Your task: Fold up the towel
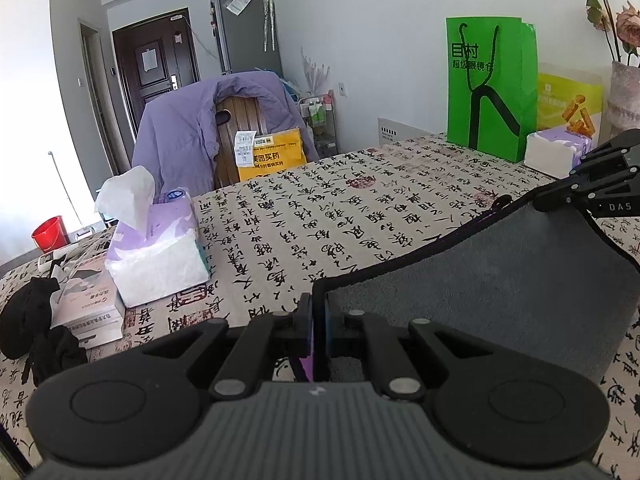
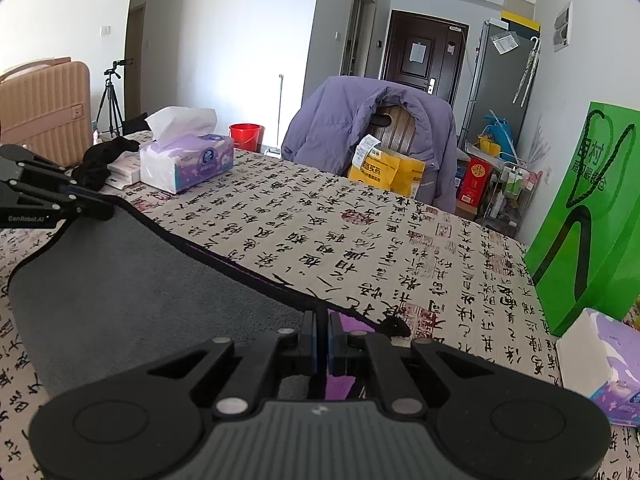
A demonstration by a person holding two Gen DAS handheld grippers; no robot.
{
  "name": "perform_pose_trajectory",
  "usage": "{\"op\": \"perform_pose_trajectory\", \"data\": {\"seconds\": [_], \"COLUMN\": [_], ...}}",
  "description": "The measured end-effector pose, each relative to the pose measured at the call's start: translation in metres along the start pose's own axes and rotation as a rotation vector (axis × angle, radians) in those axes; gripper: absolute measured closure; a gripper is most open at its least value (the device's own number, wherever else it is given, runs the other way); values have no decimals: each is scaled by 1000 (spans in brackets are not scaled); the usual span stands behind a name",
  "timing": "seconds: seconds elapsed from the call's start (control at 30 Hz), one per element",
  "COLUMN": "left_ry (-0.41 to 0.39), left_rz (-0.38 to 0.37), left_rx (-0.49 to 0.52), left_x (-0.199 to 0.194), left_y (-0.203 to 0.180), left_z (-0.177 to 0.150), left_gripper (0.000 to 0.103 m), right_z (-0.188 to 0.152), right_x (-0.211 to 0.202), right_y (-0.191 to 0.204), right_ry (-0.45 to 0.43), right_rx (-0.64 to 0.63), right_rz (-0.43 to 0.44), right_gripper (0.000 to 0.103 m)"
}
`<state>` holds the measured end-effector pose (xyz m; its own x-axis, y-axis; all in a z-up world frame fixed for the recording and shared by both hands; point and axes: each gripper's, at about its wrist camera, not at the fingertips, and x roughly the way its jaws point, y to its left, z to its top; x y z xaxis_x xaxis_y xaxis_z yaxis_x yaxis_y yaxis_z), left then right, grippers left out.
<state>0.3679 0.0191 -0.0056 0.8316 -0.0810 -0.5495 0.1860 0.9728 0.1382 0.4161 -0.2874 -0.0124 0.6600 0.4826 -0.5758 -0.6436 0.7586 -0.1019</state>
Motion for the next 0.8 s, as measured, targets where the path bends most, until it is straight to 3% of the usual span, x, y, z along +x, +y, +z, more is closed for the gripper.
{"op": "perform_pose_trajectory", "data": {"seconds": [0.8], "left_ry": [36], "left_rz": [-7], "left_rx": [26], "left_x": [31], "left_y": [7], "left_z": [4], "left_gripper": [96], "right_z": [3], "right_x": [24], "right_y": [-6], "right_ry": [31], "right_rx": [-17], "right_rz": [-11], "right_gripper": [98]}}
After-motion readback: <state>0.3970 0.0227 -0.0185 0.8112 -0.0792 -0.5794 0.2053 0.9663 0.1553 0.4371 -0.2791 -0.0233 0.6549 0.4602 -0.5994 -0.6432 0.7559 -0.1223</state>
